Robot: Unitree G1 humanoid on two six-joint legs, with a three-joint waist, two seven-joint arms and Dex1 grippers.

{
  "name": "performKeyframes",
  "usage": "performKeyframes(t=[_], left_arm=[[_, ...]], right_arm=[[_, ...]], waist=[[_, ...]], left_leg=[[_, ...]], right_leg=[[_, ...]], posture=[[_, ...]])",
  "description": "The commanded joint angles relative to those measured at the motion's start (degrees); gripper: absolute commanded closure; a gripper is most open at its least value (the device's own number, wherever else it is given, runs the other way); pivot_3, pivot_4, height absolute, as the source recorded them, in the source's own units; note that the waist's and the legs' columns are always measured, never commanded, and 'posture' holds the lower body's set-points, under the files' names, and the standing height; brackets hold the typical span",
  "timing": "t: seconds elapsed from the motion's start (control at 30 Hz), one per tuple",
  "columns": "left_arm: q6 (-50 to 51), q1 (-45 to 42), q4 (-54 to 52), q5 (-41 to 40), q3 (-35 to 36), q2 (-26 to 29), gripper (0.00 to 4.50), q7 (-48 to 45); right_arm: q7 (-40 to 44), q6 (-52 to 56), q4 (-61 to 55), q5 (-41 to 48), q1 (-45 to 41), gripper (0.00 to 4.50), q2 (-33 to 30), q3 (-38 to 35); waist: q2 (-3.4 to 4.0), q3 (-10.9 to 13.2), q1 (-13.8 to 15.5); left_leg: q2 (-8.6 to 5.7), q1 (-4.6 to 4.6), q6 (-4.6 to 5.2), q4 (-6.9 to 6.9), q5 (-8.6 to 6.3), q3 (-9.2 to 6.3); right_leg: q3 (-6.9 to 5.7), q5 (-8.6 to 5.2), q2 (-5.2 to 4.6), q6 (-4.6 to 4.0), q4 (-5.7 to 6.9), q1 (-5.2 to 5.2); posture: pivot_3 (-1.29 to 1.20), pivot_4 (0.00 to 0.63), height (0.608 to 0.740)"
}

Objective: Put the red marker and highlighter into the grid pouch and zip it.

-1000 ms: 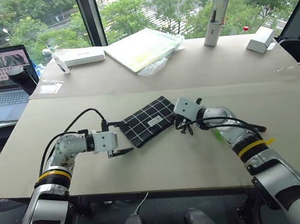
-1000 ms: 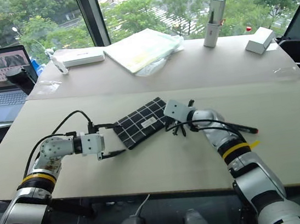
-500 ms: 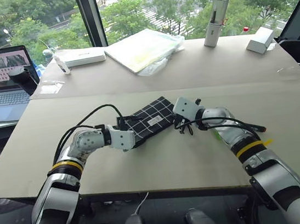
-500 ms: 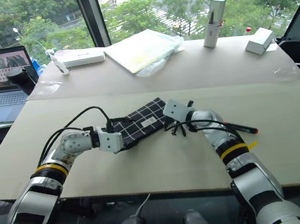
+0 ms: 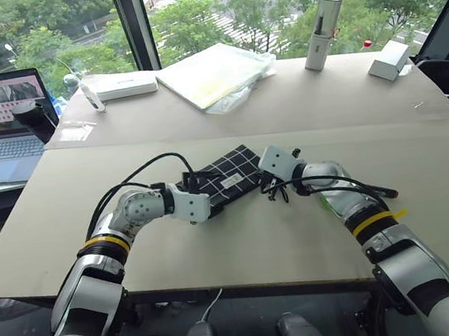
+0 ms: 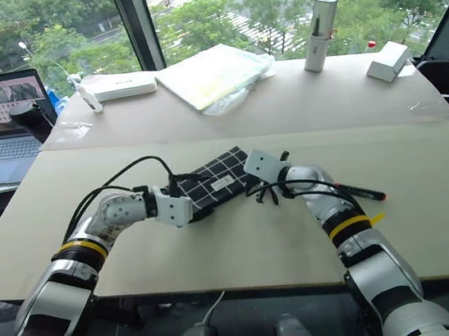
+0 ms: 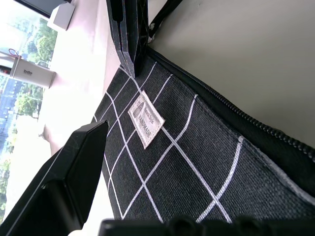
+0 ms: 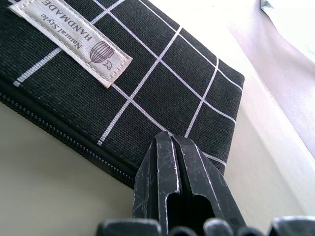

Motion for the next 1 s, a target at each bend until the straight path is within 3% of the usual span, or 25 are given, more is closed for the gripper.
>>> performKeyframes(t=[0.03, 0.53, 0.77, 1.0], left_arm=[[4.49, 4.40, -2.86, 1.29, -4.08, -0.17, 0.00, -6.17], [24.15, 12.81, -21.85, 3.56, -4.80, 2.53, 0.00, -7.06], [25.59, 15.90, -24.94, 1.27, -3.03, 2.26, 0.00, -5.14], [20.46, 16.97, -25.46, 0.42, -1.90, -0.23, 0.00, -0.14]], right_arm=[[-0.04, -0.40, 1.01, -0.39, -1.23, 4.45, 0.02, -0.83], [-0.13, -0.61, 1.70, -0.37, -1.17, 4.45, -0.42, -1.13], [0.00, -0.78, 2.15, -0.37, -1.43, 4.45, -0.23, -1.02], [0.21, -1.17, 3.19, -0.44, -2.20, 4.45, -0.12, -0.93]], waist=[[0.00, -0.01, -0.09], [-0.01, -0.06, -0.77], [-0.01, -0.06, -1.01], [-0.01, -0.07, -1.00]], left_leg=[[0.00, 0.00, 0.00, -0.01, 0.00, 0.00], [0.00, 0.46, 0.02, -0.24, -0.02, 0.00], [0.01, 0.81, 0.06, -0.39, -0.05, 0.00], [-0.01, 0.81, 0.06, -0.38, -0.05, -0.02]], right_leg=[[0.00, -0.01, 0.00, -0.01, 0.00, 0.00], [0.00, -0.18, 0.00, -0.03, -0.10, 0.43], [0.00, -0.44, 0.00, 0.16, -0.13, 0.70], [0.01, -0.44, -0.01, 0.16, -0.16, 0.74]], posture=[[0.00, 0.150, 0.740], [0.00, 0.150, 0.740], [0.00, 0.150, 0.740], [0.00, 0.150, 0.740]])
